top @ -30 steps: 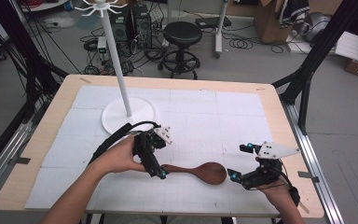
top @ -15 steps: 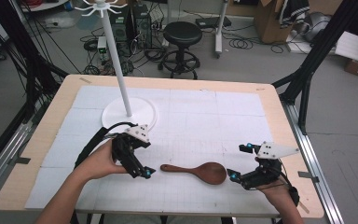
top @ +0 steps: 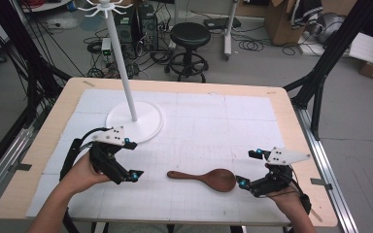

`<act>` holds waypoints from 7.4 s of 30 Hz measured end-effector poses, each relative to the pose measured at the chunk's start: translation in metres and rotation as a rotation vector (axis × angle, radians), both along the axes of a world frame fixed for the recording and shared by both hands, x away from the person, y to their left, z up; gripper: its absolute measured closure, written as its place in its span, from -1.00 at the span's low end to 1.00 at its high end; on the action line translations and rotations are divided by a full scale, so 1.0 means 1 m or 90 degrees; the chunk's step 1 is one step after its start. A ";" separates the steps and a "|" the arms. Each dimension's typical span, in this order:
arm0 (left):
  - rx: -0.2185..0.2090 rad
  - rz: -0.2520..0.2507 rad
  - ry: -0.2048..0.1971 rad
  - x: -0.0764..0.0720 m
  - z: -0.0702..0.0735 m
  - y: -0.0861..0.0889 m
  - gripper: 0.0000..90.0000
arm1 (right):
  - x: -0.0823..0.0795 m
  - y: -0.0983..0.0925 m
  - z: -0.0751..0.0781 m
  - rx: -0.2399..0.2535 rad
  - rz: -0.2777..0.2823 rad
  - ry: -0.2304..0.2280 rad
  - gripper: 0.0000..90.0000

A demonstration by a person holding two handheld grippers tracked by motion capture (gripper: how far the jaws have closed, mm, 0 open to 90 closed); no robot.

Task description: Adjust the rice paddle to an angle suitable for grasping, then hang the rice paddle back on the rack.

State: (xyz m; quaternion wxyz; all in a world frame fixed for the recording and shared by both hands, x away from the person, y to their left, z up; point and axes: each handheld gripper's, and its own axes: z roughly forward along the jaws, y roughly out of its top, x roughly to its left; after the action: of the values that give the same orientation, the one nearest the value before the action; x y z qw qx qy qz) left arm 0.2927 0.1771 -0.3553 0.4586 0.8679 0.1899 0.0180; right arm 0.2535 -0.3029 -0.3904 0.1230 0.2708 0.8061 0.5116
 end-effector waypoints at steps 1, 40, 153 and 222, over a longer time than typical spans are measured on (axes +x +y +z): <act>-0.007 0.005 -0.001 0.000 0.000 0.003 -0.96 | 0.000 0.000 0.000 0.001 0.000 0.000 -0.99; -0.041 0.104 -0.029 -0.006 -0.015 0.055 -0.96 | 0.001 0.003 0.005 -0.004 -0.004 0.006 -0.99; -0.016 0.201 -0.067 -0.011 -0.028 0.061 -0.96 | 0.047 0.107 0.048 -0.332 0.209 0.053 -0.99; -0.007 0.184 -0.056 -0.011 -0.033 0.059 -0.96 | 0.065 0.211 -0.022 -0.653 0.283 0.215 0.16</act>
State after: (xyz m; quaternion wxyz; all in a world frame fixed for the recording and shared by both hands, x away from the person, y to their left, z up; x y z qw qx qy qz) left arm 0.2821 0.2359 -0.3879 0.4636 0.8275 0.2927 0.1212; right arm 0.3180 -0.0915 -0.4122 -0.0023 0.0786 0.9967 0.0191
